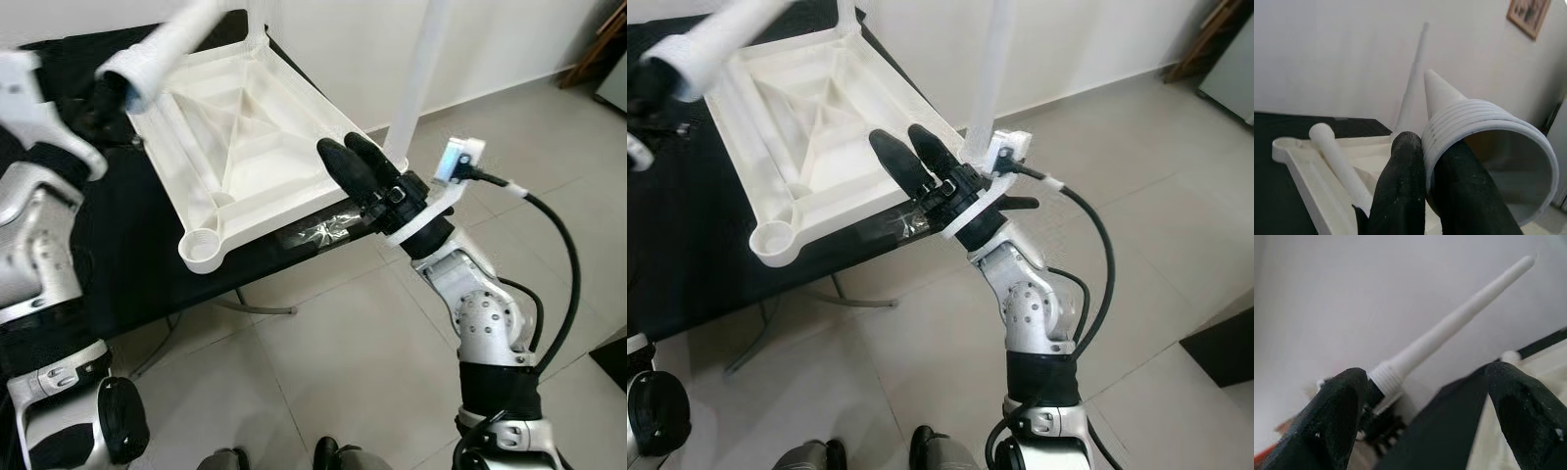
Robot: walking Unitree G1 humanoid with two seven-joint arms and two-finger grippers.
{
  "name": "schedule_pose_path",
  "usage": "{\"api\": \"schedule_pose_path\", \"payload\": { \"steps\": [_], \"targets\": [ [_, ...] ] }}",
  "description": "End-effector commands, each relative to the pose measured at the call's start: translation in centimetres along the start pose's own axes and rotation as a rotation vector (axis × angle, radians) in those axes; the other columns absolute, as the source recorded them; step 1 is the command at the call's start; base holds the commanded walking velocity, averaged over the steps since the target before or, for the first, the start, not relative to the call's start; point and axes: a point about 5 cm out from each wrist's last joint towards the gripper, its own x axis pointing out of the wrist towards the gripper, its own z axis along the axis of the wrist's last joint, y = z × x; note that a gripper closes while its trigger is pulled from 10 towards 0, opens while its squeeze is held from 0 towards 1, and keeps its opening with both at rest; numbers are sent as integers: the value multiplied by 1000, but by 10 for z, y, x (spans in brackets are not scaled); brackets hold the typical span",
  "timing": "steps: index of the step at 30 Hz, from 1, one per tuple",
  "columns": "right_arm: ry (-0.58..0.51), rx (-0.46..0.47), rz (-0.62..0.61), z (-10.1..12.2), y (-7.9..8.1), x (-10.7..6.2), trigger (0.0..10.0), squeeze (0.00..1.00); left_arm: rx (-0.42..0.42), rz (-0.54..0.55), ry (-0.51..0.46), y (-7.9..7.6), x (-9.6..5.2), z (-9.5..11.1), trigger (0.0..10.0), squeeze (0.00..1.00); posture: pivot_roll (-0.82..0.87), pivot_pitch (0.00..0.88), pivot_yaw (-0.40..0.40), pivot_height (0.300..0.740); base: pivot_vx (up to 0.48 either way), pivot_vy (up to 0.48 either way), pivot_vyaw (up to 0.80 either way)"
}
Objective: Building children table
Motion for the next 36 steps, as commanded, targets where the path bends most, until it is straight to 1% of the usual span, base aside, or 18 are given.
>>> {"api": "schedule_pose_path", "payload": {
  "steps": [1, 2, 3, 5, 7, 9, 10, 11, 12, 14, 15, 16, 19, 23, 28, 29, 34, 36],
  "targets": [
    [-21, 61, 18, -1, 0, -1, 10000, 0, -103, -44, -17, 1, -9, -8, 8039, 0, 41, 179, -71, 740, 0, 0, 0],
    [-21, 76, 17, -2, -1, -1, 10000, 0, -134, -60, -20, 1, -12, -11, 8039, 0, 41, 179, -71, 740, 0, 0, 0],
    [-23, 107, 22, -6, 0, -1, 10000, 0, -198, -103, -12, -2, -18, -17, 10000, 0, 44, 183, -71, 740, 0, 0, 0],
    [-23, 107, 22, -6, 0, -1, 10000, 0, -198, -103, -12, -2, -18, -17, 10000, 0, 44, 183, -71, 740, 0, 0, 0],
    [-15, 166, 64, -13, 5, 3, 10000, 0, -346, -202, -24, -12, -30, -27, 10000, 0, 45, 184, -71, 740, 0, 0, 0],
    [-3, 213, 108, -17, 11, 6, 10000, 0, -483, -292, -56, -22, -41, -30, 10000, 0, 48, 188, -71, 740, 0, 0, 0],
    [-3, 213, 108, -17, 11, 6, 10000, 0, -483, -292, -56, -22, -41, -30, 10000, 0, 48, 188, -71, 740, 0, 0, 0],
    [1, 230, 121, -18, 12, 8, 10000, 0, -538, -325, -73, -25, -45, -30, 10000, 0, 50, 187, -72, 740, 0, 0, 0],
    [1, 230, 121, -18, 12, 8, 10000, 0, -538, -325, -73, -25, -45, -30, 10000, 0, 50, 187, -72, 740, 0, 0, 0],
    [8, 252, 137, -19, 14, 11, 10000, 0, -630, -368, -86, -28, -52, -33, 10000, 0, 52, 188, -72, 740, 0, 0, 0],
    [8, 252, 137, -19, 14, 11, 10000, 0, -630, -368, -86, -28, -52, -33, 10000, 0, 52, 188, -72, 740, 0, 0, 0],
    [16, 257, 143, -21, 15, 13, 10000, 0, -667, -386, -74, -29, -58, -39, 10000, 0, 53, 186, -72, 740, 0, 0, 0],
    [23, 263, 155, -23, 17, 15, 10000, 0, -696, -417, -54, -32, -64, -45, 10000, 0, 54, 189, -74, 740, 0, 0, 0],
    [57, 268, 208, -28, 23, 19, 10000, 0, -754, -551, 17, -52, -79, -52, 10000, 0, 56, 191, -73, 740, 0, 0, 0],
    [75, 273, 250, -29, 27, 20, 10000, 0, -766, -585, 41, -58, -83, -54, 10000, 0, 53, 192, -72, 740, 0, 0, 0],
    [78, 284, 262, -29, 29, 24, 10000, 0, -787, -611, 37, -62, -85, -51, 10000, 0, 53, 192, -75, 740, 0, 0, 0],
    [72, 289, 259, -29, 29, 28, 10000, 0, -800, -657, 43, -66, -88, -48, 10000, 0, 60, 192, -75, 740, 0, 0, 0],
    [67, 288, 275, -30, 31, 31, 10000, 0, -802, -694, 71, -71, -94, -49, 10000, 0, 59, 192, -75, 740, 0, 0, 0]
  ]
}}
